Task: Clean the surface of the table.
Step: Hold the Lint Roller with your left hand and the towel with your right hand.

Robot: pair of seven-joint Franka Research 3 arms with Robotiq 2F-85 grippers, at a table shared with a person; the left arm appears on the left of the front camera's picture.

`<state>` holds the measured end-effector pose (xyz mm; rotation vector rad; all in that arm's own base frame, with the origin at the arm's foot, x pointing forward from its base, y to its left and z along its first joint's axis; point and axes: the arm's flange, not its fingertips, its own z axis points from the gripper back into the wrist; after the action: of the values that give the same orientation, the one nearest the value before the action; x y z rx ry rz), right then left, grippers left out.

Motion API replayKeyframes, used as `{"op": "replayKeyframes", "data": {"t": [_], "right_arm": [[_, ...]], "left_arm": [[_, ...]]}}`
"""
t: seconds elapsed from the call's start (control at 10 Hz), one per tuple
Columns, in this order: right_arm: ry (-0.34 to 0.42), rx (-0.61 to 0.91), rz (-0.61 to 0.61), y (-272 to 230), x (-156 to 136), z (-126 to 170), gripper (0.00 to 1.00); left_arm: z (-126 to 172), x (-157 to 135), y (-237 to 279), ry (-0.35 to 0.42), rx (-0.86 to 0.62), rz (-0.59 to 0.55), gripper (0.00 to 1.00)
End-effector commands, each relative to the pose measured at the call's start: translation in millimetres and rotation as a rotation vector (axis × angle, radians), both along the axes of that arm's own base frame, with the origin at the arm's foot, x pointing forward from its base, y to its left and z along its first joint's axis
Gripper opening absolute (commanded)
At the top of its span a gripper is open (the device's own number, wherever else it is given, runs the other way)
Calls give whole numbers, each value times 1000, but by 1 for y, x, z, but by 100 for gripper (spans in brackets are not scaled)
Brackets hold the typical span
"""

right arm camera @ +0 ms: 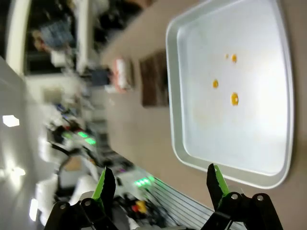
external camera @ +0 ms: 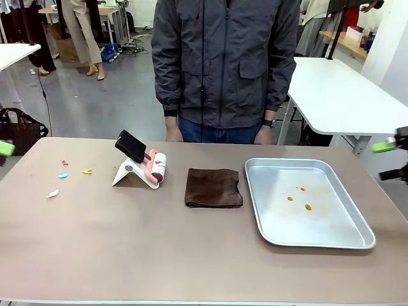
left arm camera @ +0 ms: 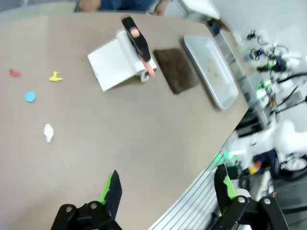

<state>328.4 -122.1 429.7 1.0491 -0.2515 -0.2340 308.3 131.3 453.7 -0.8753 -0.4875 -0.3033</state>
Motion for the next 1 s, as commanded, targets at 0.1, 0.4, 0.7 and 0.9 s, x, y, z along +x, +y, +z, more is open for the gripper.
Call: {"op": "replayKeyframes", "data": {"t": [0.1, 0.4, 0.7, 0.9], "right_arm": [[-58, 196, -153, -45, -21, -34, 100], [-41, 236, -256, -64, -33, -47, 100], [-21, 236, -235, -73, -28, -37, 100], [-21, 236, -235, -73, -28, -37, 100]], "left_arm": [[-23, 12, 54, 16, -242, 85, 100], [-31, 15, 35, 75, -301, 187, 100], [-35, 11, 49, 71, -301, 165, 100], [-35, 11, 49, 71, -301, 165, 100]]}}
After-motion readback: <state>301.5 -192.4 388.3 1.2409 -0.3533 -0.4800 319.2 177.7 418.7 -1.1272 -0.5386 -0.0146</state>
